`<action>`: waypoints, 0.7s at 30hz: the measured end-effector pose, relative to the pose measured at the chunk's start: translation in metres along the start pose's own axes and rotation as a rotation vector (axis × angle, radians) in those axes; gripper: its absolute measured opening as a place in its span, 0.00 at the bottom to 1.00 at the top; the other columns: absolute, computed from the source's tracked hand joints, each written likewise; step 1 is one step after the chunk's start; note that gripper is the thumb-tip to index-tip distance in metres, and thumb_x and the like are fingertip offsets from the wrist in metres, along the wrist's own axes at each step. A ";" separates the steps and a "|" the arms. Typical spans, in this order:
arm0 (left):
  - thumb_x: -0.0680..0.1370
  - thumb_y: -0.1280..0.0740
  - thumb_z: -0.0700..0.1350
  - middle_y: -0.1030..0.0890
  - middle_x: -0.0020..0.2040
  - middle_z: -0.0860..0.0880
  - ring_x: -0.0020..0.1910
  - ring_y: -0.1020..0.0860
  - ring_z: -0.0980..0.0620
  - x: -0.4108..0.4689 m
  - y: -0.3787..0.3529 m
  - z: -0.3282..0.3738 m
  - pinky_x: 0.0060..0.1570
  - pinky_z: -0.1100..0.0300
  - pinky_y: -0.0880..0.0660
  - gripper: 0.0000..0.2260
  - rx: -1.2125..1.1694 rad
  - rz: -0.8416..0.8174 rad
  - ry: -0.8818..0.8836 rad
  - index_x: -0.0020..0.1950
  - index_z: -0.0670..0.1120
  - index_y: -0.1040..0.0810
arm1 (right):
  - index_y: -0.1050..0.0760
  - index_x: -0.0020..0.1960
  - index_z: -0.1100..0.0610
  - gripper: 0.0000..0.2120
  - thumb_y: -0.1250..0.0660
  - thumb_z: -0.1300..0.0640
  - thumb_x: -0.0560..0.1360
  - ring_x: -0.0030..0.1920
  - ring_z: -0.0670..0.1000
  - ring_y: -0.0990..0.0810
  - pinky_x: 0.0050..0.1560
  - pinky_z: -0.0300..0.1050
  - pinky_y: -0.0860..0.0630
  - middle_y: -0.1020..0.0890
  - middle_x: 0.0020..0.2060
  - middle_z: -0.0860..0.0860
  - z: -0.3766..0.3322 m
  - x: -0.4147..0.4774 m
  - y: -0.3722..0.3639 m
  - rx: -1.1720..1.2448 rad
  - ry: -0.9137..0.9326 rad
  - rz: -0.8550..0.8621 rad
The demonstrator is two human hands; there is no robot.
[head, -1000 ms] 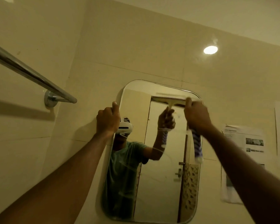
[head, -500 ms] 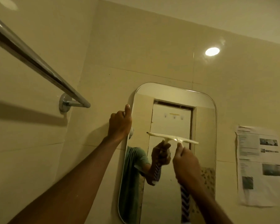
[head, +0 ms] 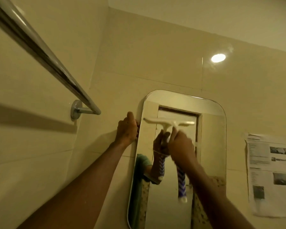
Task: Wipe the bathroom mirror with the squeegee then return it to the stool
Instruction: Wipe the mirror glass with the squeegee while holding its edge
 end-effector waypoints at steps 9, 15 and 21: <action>0.80 0.57 0.54 0.18 0.39 0.39 0.37 0.20 0.43 0.004 0.001 -0.011 0.40 0.52 0.21 0.29 -0.092 -0.007 0.109 0.46 0.38 0.21 | 0.31 0.35 0.55 0.22 0.51 0.48 0.83 0.24 0.46 0.28 0.25 0.36 0.30 0.26 0.27 0.50 -0.049 0.031 0.034 0.010 0.043 0.083; 0.80 0.57 0.56 0.18 0.39 0.37 0.36 0.20 0.41 0.009 0.001 -0.012 0.37 0.53 0.21 0.32 -0.135 -0.030 0.139 0.46 0.36 0.21 | 0.28 0.45 0.55 0.15 0.48 0.48 0.82 0.28 0.46 0.22 0.27 0.36 0.25 0.21 0.33 0.50 -0.019 0.003 0.000 0.006 0.030 -0.019; 0.81 0.54 0.54 0.18 0.44 0.38 0.42 0.19 0.41 0.004 0.001 -0.006 0.46 0.48 0.20 0.27 0.059 0.011 0.054 0.51 0.35 0.24 | 0.29 0.48 0.52 0.09 0.43 0.50 0.81 0.31 0.43 0.23 0.27 0.30 0.33 0.22 0.35 0.46 0.025 -0.075 -0.022 -0.185 -0.013 -0.140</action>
Point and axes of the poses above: each hand's wrist, its own x-axis towards the middle knuckle, its own y-axis out of the back of the hand, z = x × y, the point moved 8 cm from there along x, towards the middle knuckle
